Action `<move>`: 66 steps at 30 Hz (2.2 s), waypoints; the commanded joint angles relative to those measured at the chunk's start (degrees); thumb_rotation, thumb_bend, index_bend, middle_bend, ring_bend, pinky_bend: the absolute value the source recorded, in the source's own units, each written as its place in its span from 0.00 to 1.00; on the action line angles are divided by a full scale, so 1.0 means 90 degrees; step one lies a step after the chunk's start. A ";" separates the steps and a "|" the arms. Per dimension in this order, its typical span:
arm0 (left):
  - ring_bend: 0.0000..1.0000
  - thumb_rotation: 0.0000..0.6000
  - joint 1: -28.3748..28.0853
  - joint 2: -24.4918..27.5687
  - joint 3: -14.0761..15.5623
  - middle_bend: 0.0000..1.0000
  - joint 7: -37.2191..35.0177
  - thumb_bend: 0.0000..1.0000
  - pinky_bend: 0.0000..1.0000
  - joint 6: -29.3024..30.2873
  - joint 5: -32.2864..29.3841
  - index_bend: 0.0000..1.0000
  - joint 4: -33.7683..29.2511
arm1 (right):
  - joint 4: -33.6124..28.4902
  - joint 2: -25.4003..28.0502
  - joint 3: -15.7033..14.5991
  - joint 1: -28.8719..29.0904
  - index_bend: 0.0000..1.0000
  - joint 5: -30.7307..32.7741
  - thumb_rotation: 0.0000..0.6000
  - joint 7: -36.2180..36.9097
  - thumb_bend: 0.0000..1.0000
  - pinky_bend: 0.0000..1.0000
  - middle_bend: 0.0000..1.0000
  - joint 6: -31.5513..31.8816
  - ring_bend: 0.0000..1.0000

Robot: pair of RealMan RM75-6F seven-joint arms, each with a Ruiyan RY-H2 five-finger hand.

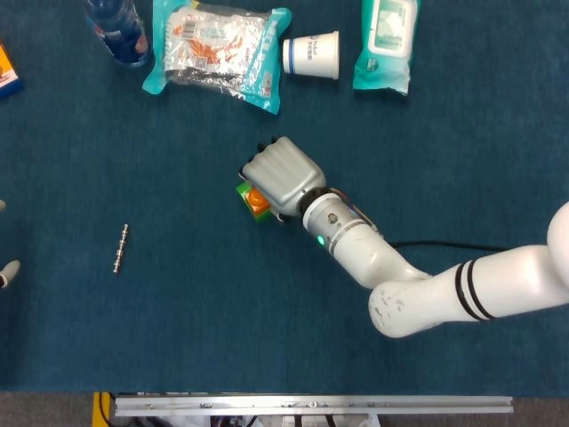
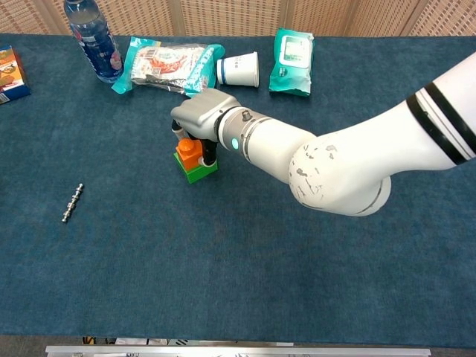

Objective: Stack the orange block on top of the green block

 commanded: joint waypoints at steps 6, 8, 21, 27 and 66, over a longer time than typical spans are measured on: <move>0.28 1.00 0.0001 -0.0009 0.0003 0.33 -0.0013 0.16 0.26 -0.0009 0.0003 0.28 0.0015 | 0.0035 -0.0035 -0.0019 -0.0011 0.57 -0.0007 1.00 -0.0020 0.31 0.28 0.44 -0.0016 0.26; 0.28 1.00 0.0002 -0.0009 0.0002 0.33 -0.0014 0.16 0.26 -0.0006 0.0005 0.28 0.0016 | 0.0049 -0.0048 -0.0030 -0.0014 0.57 -0.0013 1.00 -0.0029 0.31 0.28 0.44 -0.0021 0.26; 0.28 1.00 0.0007 -0.0026 0.0001 0.33 -0.0043 0.16 0.26 -0.0025 -0.0012 0.28 0.0060 | 0.0205 -0.0151 -0.0072 -0.0017 0.57 0.0016 1.00 -0.0077 0.31 0.28 0.44 -0.0110 0.26; 0.28 1.00 0.0006 -0.0026 -0.0005 0.33 -0.0058 0.16 0.26 -0.0032 -0.0018 0.28 0.0072 | 0.0141 -0.0083 -0.0073 -0.0014 0.55 0.0102 1.00 -0.0119 0.30 0.28 0.44 -0.0138 0.26; 0.28 1.00 -0.0122 -0.0251 -0.0127 0.33 0.0189 0.16 0.26 0.0362 0.0464 0.28 -0.0041 | -0.2466 0.2894 -0.1715 -0.4015 0.11 -0.4367 1.00 0.2182 0.26 0.21 0.30 0.3803 0.14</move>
